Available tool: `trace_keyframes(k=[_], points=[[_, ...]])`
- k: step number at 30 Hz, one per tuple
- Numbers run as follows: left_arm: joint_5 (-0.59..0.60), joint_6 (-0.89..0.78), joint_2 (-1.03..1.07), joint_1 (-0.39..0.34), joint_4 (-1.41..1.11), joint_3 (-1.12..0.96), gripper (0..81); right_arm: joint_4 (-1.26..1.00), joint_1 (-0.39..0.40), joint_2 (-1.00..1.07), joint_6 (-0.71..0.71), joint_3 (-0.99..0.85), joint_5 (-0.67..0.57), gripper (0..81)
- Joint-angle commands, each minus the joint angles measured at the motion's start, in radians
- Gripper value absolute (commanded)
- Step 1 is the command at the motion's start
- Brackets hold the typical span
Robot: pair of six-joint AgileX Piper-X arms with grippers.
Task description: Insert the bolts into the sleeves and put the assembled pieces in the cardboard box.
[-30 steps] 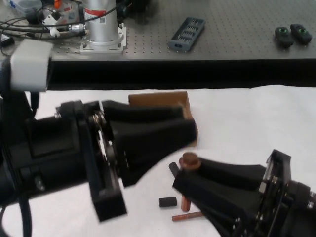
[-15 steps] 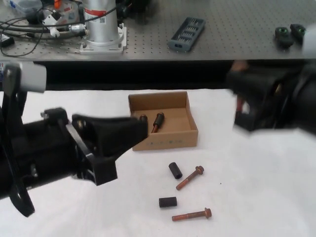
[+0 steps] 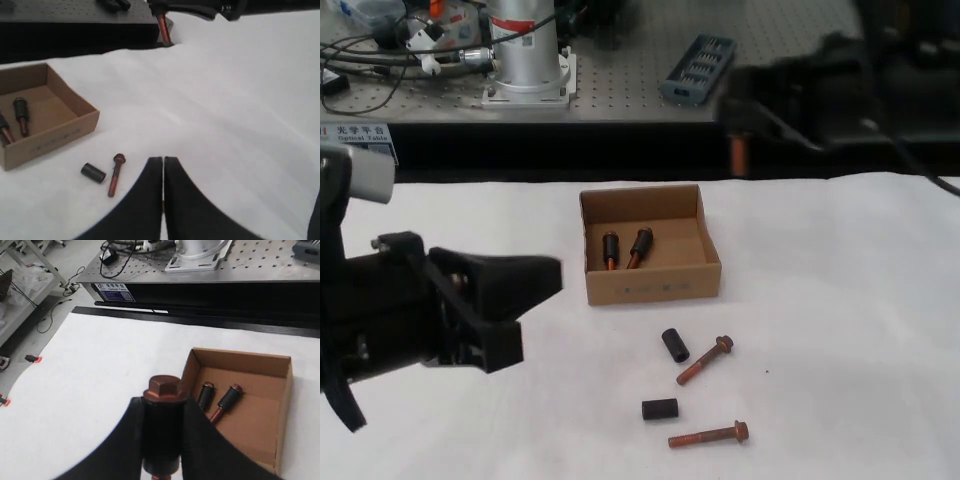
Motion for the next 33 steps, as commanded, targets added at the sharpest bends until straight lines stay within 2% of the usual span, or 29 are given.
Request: trace_keyframes(k=[1, 6, 20, 33], points=[[0.008, 0.088, -0.003, 0.045, 0.129, -0.011, 0.8, 0.019, -0.006, 0.099, 0.017, -0.124, -0.023, 3.2], [0.008, 0.139, -0.003, 0.076, 0.236, -0.011, 0.8, 0.081, -0.006, 0.266, 0.045, -0.282, -0.032, 3.2], [0.008, 0.159, -0.003, 0.076, 0.257, -0.011, 0.8, 0.193, -0.006, 0.621, 0.062, -0.602, -0.012, 3.2], [0.008, 0.167, -0.003, 0.076, 0.347, -0.011, 0.8, 0.273, -0.006, 0.724, 0.093, -0.647, 0.012, 3.2]])
